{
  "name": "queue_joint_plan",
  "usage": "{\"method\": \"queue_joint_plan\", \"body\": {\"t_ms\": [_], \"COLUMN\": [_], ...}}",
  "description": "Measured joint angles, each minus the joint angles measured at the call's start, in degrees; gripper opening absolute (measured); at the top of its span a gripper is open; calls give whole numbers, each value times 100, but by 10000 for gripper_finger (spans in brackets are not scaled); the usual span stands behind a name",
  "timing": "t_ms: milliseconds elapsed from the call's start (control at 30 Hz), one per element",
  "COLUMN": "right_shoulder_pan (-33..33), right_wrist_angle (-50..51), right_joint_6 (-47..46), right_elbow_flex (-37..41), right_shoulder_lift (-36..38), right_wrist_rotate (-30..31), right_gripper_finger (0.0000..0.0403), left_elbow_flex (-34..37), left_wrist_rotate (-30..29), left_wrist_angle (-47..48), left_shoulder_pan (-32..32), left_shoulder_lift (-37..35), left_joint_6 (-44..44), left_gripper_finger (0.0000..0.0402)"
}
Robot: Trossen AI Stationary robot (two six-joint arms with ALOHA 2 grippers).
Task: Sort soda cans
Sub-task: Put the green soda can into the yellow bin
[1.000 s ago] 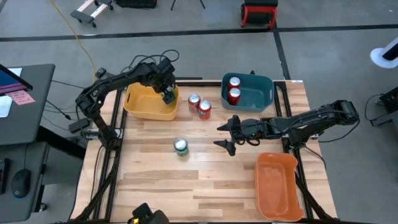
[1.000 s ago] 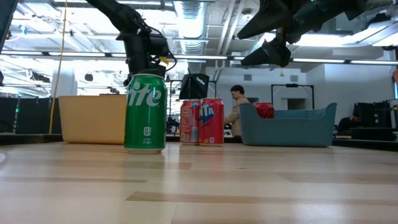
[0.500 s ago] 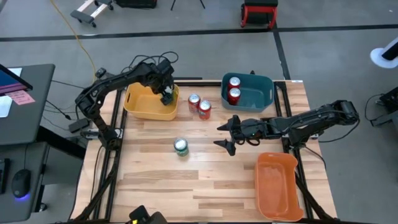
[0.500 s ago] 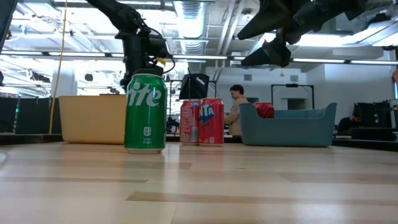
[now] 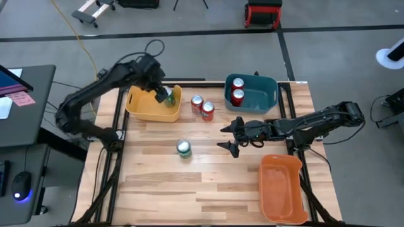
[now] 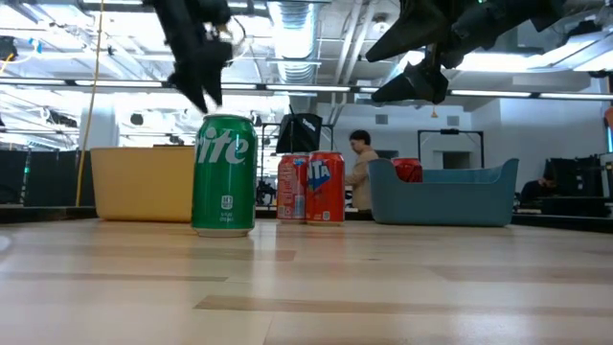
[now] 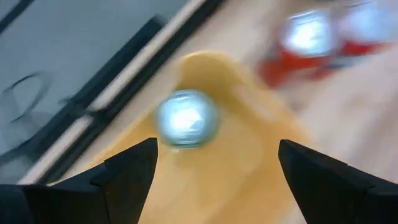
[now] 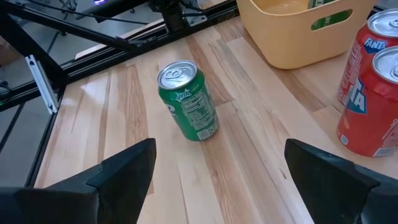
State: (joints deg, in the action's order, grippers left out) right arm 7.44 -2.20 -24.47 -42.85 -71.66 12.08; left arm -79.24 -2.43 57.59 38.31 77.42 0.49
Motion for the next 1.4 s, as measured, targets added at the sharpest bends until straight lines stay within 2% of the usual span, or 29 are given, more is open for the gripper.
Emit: {"method": "queue_joint_plan", "body": {"t_ms": [67,133,400,633,733,833,933,1033,1400], "right_shoulder_pan": [0,0,-5,103,163,162,155,138,66], "right_wrist_angle": [0,4,4,4,4,4,4,4,-4], "right_joint_6": [12,37,44,42,44,46,46,46,31], "right_elbow_flex": [0,0,0,0,0,0,0,0,0], "right_shoulder_lift": [-2,0,-1,-2,0,-1,0,0,0], "right_wrist_rotate": [0,-2,-12,-17,-19,-22,-22,-20,-22], "right_gripper_finger": [376,376,376,376,376,376,376,376,376], "left_elbow_flex": [0,0,61,946,1608,2364,3030,3487,4411], "left_wrist_rotate": [247,251,-399,-725,-779,-899,-1241,-1733,-1414], "left_wrist_angle": [-10,-14,-446,-1689,-2511,-3715,-4832,-5545,-6559], "left_shoulder_pan": [-327,-777,-2571,-3744,-4132,-4522,-4770,-4852,-4842], "left_shoulder_lift": [-295,-504,-706,-707,-708,-708,-714,-714,-698], "left_joint_6": [-123,-218,-619,-818,-850,-825,-706,-491,-632], "left_gripper_finger": [328,329,329,329,329,329,329,329,329]}}
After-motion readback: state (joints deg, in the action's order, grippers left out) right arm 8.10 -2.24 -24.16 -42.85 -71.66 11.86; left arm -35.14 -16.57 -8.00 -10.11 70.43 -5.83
